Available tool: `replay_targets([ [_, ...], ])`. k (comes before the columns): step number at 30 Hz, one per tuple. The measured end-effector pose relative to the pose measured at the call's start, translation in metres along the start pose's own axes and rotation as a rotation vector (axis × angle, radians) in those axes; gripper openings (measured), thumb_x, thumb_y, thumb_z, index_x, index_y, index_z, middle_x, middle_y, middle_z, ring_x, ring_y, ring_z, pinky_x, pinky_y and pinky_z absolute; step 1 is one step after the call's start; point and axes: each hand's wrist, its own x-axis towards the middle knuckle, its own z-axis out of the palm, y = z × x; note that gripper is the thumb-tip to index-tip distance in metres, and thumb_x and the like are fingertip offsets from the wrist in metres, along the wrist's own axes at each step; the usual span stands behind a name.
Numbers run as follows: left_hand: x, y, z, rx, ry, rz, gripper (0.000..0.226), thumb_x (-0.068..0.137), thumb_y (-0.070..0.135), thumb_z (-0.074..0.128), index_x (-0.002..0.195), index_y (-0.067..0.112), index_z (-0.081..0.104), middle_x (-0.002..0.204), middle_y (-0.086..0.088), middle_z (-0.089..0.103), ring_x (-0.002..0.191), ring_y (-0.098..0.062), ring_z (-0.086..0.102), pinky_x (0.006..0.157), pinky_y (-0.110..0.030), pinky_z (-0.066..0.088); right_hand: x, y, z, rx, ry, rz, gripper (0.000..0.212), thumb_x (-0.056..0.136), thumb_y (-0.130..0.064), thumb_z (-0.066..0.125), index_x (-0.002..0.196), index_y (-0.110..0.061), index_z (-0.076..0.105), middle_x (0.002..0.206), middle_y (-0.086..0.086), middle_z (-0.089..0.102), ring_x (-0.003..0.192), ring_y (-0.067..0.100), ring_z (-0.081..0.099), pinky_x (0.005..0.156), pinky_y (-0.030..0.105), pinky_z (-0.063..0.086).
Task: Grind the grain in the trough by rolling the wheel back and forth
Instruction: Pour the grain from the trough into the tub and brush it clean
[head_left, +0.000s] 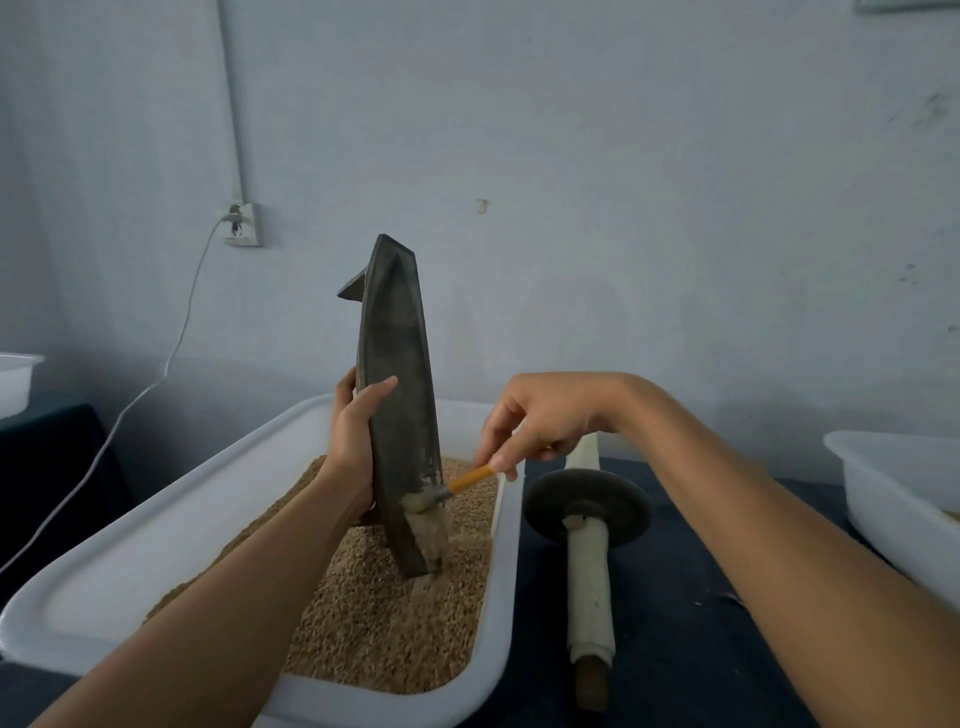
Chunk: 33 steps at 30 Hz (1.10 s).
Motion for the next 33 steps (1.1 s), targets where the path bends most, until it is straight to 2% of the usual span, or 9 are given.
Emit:
replay_targets([
  [3,0.0,0.001,0.001,-0.016,0.007,-0.001,0.044,0.089,0.029,0.057,0.13,0.021,0.043,0.103,-0.005,0.059,0.087,-0.023,0.06,0.061,-0.032,0.048,-0.01,0.001,-0.01,0.057,0.03,0.0,0.018,0.091,-0.011,0.064,0.106,-0.01,0.072,0.075,0.002,0.067,0.047,0.007,0.045,0.04,0.013,0.029],
  [6,0.001,0.002,0.002,-0.005,0.019,0.014,0.043,0.089,0.03,0.057,0.13,0.023,0.044,0.106,-0.004,0.059,0.088,-0.021,0.057,0.062,-0.031,0.044,-0.001,-0.001,-0.002,0.084,0.2,-0.064,0.019,0.092,-0.012,0.062,0.109,-0.009,0.071,0.076,0.002,0.068,0.047,0.004,0.046,0.042,0.013,0.032],
  [8,0.001,0.001,0.001,-0.001,0.017,0.016,0.044,0.089,0.031,0.056,0.13,0.024,0.043,0.114,-0.008,0.057,0.095,-0.024,0.056,0.068,-0.034,0.046,0.01,-0.002,0.01,0.068,0.274,-0.095,0.021,0.093,-0.012,0.061,0.111,-0.008,0.071,0.078,0.004,0.068,0.049,0.005,0.047,0.046,0.017,0.034],
  [11,0.001,0.001,0.0,-0.029,0.024,0.016,0.045,0.089,0.027,0.057,0.131,0.021,0.043,0.113,-0.011,0.058,0.094,-0.027,0.059,0.07,-0.036,0.049,0.015,0.0,0.02,0.043,0.203,-0.078,0.02,0.091,-0.009,0.063,0.109,-0.006,0.071,0.08,0.007,0.068,0.05,0.007,0.047,0.05,0.022,0.036],
  [16,0.003,-0.001,-0.003,-0.035,0.024,0.027,0.044,0.09,0.024,0.056,0.132,0.023,0.042,0.103,-0.006,0.059,0.087,-0.024,0.06,0.064,-0.034,0.051,-0.003,0.001,0.006,0.044,-0.001,-0.005,0.017,0.09,-0.01,0.064,0.106,-0.008,0.072,0.074,0.002,0.067,0.042,0.003,0.045,0.038,0.012,0.033],
  [18,0.004,-0.002,-0.003,-0.049,0.028,0.027,0.045,0.09,0.021,0.056,0.133,0.023,0.041,0.103,-0.007,0.059,0.087,-0.026,0.06,0.066,-0.036,0.052,-0.012,0.002,-0.002,0.057,-0.004,0.011,0.016,0.091,-0.011,0.063,0.104,-0.009,0.072,0.073,0.001,0.068,0.044,0.005,0.046,0.037,0.012,0.031],
  [24,0.006,-0.003,-0.004,-0.073,0.051,0.059,0.047,0.088,0.02,0.056,0.132,0.023,0.042,0.115,-0.011,0.058,0.092,-0.027,0.06,0.066,-0.036,0.051,0.008,-0.004,0.021,0.117,0.277,-0.062,0.024,0.097,-0.016,0.056,0.115,-0.006,0.067,0.074,0.004,0.066,0.042,0.003,0.046,0.038,0.013,0.034],
  [28,0.008,-0.004,-0.006,-0.071,0.056,0.092,0.048,0.088,0.019,0.057,0.133,0.026,0.041,0.118,-0.012,0.057,0.1,-0.031,0.059,0.075,-0.043,0.053,0.011,-0.003,0.033,0.116,0.16,-0.019,0.024,0.098,-0.015,0.054,0.115,-0.004,0.066,0.073,0.004,0.063,0.043,0.006,0.045,0.037,0.014,0.032],
  [33,0.011,-0.005,-0.008,-0.06,0.057,0.1,0.051,0.089,0.023,0.057,0.136,0.03,0.038,0.12,-0.009,0.055,0.101,-0.031,0.058,0.068,-0.039,0.053,-0.014,-0.001,0.011,0.077,-0.023,0.078,0.014,0.096,-0.016,0.057,0.101,-0.014,0.07,0.072,0.003,0.068,0.042,0.005,0.047,0.035,0.013,0.03],
])
